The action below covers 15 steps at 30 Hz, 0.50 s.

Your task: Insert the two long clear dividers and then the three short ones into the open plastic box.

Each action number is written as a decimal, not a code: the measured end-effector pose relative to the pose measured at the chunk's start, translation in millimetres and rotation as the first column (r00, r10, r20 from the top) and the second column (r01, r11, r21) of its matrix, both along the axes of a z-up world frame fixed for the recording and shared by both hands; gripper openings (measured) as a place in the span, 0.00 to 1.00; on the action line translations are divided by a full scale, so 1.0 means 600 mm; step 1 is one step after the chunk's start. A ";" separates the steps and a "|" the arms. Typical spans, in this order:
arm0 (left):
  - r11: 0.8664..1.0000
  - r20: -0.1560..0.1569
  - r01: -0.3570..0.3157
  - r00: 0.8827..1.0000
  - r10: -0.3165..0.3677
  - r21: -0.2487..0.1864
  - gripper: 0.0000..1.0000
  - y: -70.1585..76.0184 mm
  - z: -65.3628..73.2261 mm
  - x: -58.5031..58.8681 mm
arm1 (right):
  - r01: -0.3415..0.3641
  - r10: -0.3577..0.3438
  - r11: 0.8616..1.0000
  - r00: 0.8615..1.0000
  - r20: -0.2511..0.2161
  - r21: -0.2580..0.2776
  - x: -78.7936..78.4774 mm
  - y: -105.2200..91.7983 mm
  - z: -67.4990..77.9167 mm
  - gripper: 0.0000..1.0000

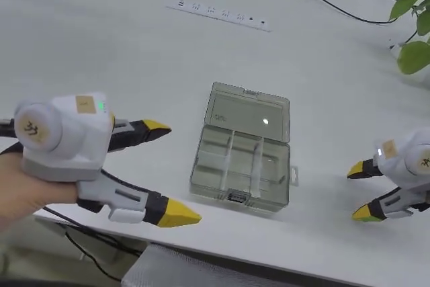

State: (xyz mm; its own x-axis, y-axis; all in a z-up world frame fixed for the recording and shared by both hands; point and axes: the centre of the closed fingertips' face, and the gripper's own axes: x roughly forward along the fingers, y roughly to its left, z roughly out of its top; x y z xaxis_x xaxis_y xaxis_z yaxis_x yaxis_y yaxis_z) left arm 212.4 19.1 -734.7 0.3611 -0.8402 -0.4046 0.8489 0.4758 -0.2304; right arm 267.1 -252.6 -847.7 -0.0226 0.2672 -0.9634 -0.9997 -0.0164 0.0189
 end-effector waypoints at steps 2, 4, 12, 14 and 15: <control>1.000 -0.001 -0.001 1.000 0.001 0.001 0.95 0.000 0.000 0.000 | -0.006 0.006 1.000 1.000 0.004 -0.004 0.001 0.001 -0.003 0.47; 1.000 -0.002 -0.003 1.000 0.003 0.000 0.95 0.001 0.000 0.001 | -0.012 0.012 1.000 1.000 0.017 -0.005 0.006 0.001 0.001 0.43; 1.000 -0.004 -0.007 1.000 0.007 -0.003 0.94 0.002 -0.001 0.002 | -0.034 0.034 0.999 0.999 0.032 -0.013 0.007 -0.001 0.001 0.37; 1.000 -0.003 -0.008 1.000 0.008 -0.003 0.94 0.002 -0.001 0.003 | -0.044 0.044 0.999 0.998 0.034 -0.017 0.006 -0.002 0.001 0.33; 1.000 -0.004 -0.009 1.000 0.009 -0.004 0.94 0.002 -0.001 0.003 | -0.038 0.038 0.999 0.999 0.033 -0.018 0.007 -0.002 0.001 0.33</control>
